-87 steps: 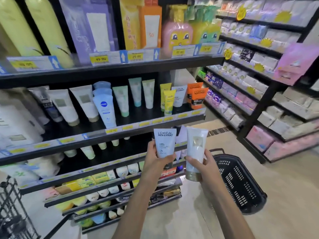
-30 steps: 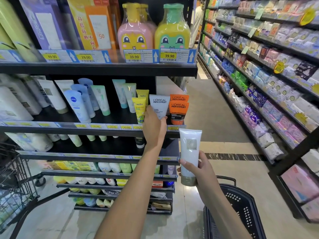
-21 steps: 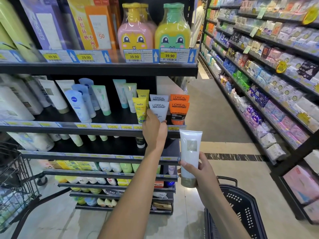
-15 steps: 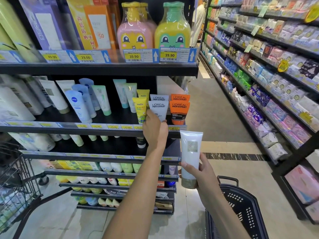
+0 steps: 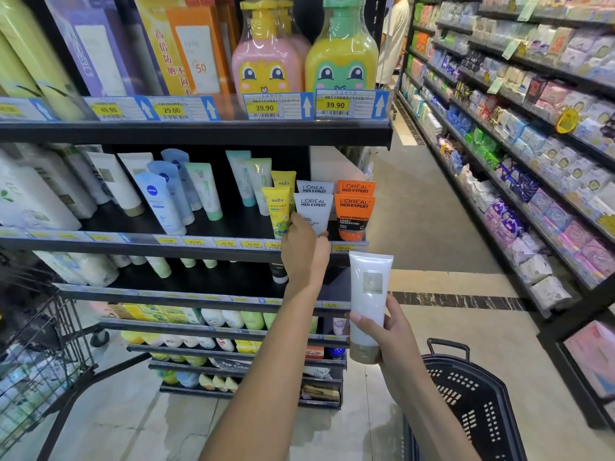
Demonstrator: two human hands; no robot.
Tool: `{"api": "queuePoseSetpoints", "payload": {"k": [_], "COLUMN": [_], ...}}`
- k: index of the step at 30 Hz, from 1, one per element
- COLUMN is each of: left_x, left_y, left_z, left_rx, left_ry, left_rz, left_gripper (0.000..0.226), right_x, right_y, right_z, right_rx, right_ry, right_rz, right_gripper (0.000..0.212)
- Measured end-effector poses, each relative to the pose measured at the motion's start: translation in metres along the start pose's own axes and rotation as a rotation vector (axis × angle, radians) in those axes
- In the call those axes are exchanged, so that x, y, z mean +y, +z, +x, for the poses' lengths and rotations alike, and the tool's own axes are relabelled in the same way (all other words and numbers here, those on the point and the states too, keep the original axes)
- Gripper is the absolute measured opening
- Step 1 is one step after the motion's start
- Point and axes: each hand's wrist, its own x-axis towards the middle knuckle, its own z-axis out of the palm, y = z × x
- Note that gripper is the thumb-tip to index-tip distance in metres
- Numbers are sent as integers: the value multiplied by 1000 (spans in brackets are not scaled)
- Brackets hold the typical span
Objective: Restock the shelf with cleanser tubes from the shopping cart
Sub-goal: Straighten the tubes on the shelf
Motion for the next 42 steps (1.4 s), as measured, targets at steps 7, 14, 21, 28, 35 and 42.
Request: {"api": "queuePoseSetpoints", "payload": {"k": [7, 14, 21, 28, 35, 42], "left_x": [-7, -28, -88, -192, -279, -344], "left_y": [-8, -31, -89, -179, -274, -338], "left_z": [-6, -21, -12, 10, 39, 68], "left_rx": [19, 1, 24, 9, -32, -78], "left_ry": [93, 329, 354, 338, 226, 170], "left_rz": [21, 97, 191, 324, 349, 369], "left_gripper": [52, 38, 34, 35, 46, 54], "right_x": [-3, -5, -11, -3, 11, 18], "right_y": [14, 41, 97, 194, 306, 401], "right_z": [3, 11, 20, 23, 21, 27], "right_rx": [-43, -52, -99, -106, -169, -134], "right_ry": [17, 5, -49, -75, -79, -111], "right_rz": [23, 18, -24, -12, -28, -24], "right_gripper": [59, 66, 60, 49, 49, 47]}}
